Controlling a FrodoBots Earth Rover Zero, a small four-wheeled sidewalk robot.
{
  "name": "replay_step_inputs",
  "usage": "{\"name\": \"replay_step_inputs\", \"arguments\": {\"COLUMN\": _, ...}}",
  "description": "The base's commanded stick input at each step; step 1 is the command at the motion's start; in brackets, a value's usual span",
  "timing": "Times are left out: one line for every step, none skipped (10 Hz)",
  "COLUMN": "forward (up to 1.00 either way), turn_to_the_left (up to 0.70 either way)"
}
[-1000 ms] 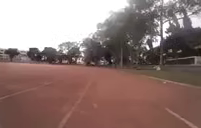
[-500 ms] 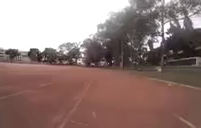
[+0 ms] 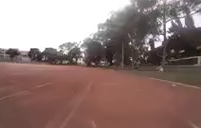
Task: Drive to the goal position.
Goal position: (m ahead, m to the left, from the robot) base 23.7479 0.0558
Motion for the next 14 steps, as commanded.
{"name": "replay_step_inputs", "arguments": {"forward": 0.5, "turn_to_the_left": 0.0}}
{"name": "replay_step_inputs", "arguments": {"forward": 0.5, "turn_to_the_left": 0.0}}
{"name": "replay_step_inputs", "arguments": {"forward": 0.5, "turn_to_the_left": 0.0}}
{"name": "replay_step_inputs", "arguments": {"forward": 0.5, "turn_to_the_left": 0.0}}
{"name": "replay_step_inputs", "arguments": {"forward": 0.5, "turn_to_the_left": 0.0}}
{"name": "replay_step_inputs", "arguments": {"forward": 0.5, "turn_to_the_left": 0.0}}
{"name": "replay_step_inputs", "arguments": {"forward": 0.5, "turn_to_the_left": 0.0}}
{"name": "replay_step_inputs", "arguments": {"forward": 0.5, "turn_to_the_left": 0.0}}
{"name": "replay_step_inputs", "arguments": {"forward": 0.5, "turn_to_the_left": 0.0}}
{"name": "replay_step_inputs", "arguments": {"forward": 0.5, "turn_to_the_left": 0.0}}
{"name": "replay_step_inputs", "arguments": {"forward": 0.5, "turn_to_the_left": 0.0}}
{"name": "replay_step_inputs", "arguments": {"forward": 0.5, "turn_to_the_left": 0.0}}
{"name": "replay_step_inputs", "arguments": {"forward": 0.5, "turn_to_the_left": 0.0}}
{"name": "replay_step_inputs", "arguments": {"forward": 0.5, "turn_to_the_left": 0.0}}
